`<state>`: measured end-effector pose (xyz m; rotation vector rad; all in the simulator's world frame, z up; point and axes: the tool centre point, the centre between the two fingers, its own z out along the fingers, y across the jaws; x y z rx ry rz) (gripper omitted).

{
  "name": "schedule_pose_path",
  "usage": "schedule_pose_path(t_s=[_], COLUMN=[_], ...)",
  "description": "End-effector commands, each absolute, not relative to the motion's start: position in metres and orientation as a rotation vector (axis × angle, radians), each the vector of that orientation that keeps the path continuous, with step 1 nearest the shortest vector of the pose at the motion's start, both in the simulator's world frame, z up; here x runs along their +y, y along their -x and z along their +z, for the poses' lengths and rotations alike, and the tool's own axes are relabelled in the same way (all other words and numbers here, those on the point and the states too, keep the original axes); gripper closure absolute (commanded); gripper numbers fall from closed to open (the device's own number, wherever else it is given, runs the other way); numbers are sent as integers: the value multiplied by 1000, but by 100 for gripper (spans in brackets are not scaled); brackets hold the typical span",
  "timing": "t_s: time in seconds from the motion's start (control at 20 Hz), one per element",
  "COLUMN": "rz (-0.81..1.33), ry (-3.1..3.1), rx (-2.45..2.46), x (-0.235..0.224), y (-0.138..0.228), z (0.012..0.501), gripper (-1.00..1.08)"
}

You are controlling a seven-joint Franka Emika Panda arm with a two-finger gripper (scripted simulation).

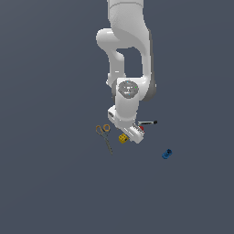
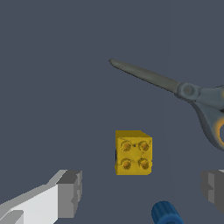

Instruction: Pick up a designated object from a clutter of objects.

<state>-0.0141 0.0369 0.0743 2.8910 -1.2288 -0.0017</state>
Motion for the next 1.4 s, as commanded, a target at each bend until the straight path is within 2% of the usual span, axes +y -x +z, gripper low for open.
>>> schedule_pose_path(t_s=[0.0, 0.3, 1.05, 1.1, 1.35], rz=[0, -1, 0, 0, 0], ry=[-2885, -2887, -2884, -2884, -2884], rx=[-1244, -1239, -1245, -1245, -1245], x=[37, 37, 37, 37, 37], y=[15, 15, 15, 15, 15], z=[72, 68, 22, 22, 22], gripper=[-92, -92, -92, 108, 108])
